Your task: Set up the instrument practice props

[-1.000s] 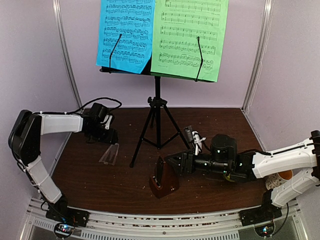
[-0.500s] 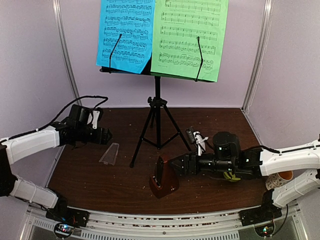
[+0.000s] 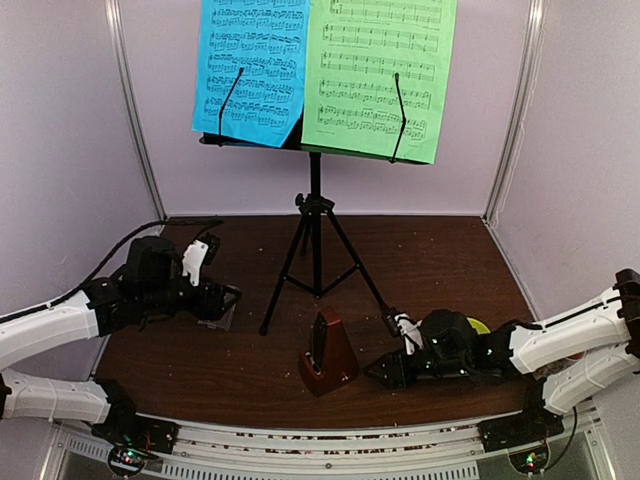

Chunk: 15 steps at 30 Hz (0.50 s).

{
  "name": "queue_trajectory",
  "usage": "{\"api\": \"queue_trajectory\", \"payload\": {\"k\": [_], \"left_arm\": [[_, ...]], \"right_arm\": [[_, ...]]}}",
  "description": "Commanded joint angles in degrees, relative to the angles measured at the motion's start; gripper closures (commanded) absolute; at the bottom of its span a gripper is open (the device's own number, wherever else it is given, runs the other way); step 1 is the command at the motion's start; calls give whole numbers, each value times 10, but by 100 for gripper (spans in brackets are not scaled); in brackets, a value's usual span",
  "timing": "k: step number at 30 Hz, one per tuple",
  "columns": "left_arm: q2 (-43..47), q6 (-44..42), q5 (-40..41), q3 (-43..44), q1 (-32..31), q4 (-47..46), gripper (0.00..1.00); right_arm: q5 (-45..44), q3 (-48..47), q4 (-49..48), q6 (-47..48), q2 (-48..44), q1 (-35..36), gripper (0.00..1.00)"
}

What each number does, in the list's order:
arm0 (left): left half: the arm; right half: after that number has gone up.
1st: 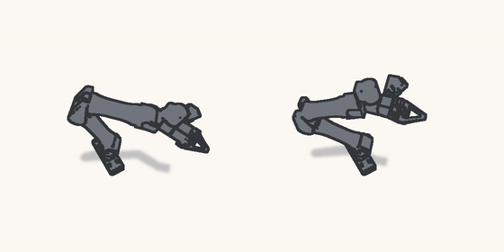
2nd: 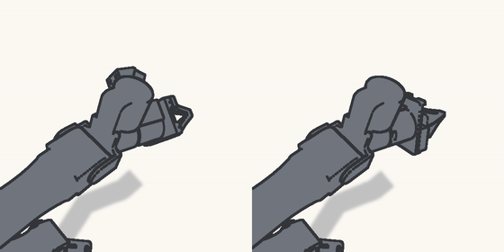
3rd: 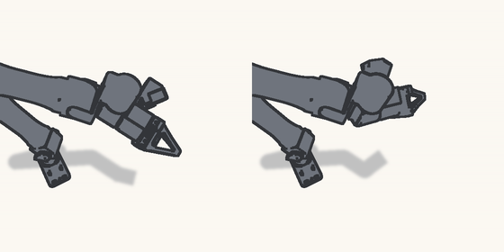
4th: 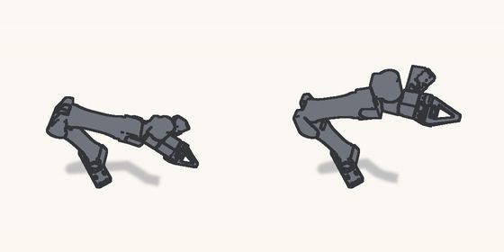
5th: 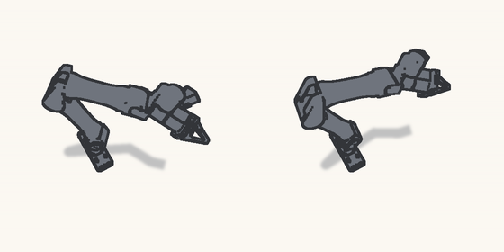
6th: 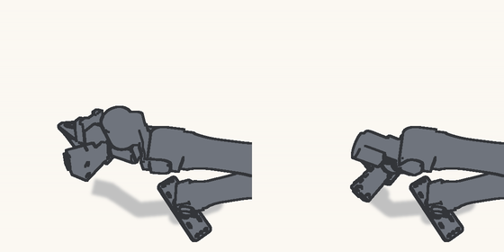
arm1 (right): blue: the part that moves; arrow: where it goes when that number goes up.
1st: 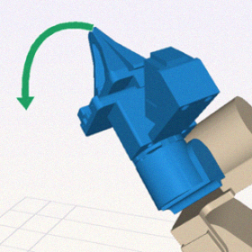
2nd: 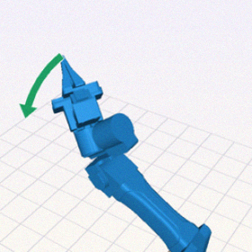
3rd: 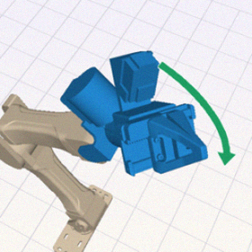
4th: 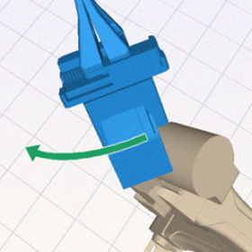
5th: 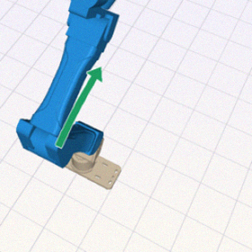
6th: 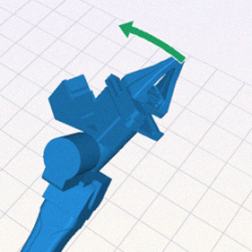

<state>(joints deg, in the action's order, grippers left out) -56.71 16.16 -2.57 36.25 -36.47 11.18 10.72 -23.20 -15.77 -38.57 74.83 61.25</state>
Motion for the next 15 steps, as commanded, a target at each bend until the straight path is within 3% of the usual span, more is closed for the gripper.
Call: {"api": "queue_trajectory", "payload": {"k": [1, 6, 15], "left_arm": [[19, 13, -12, -35, -18, -58, 31], [19, 25, -21, -65, -35, -91, 33], [28, 27, -29, -95, -58, -119, 35]], "right_arm": [[8, -10, -81, -12, 39, 0, 54], [10, -36, -105, -17, 87, 1, 64], [-3, -88, -108, -11, 146, -13, 69]]}}
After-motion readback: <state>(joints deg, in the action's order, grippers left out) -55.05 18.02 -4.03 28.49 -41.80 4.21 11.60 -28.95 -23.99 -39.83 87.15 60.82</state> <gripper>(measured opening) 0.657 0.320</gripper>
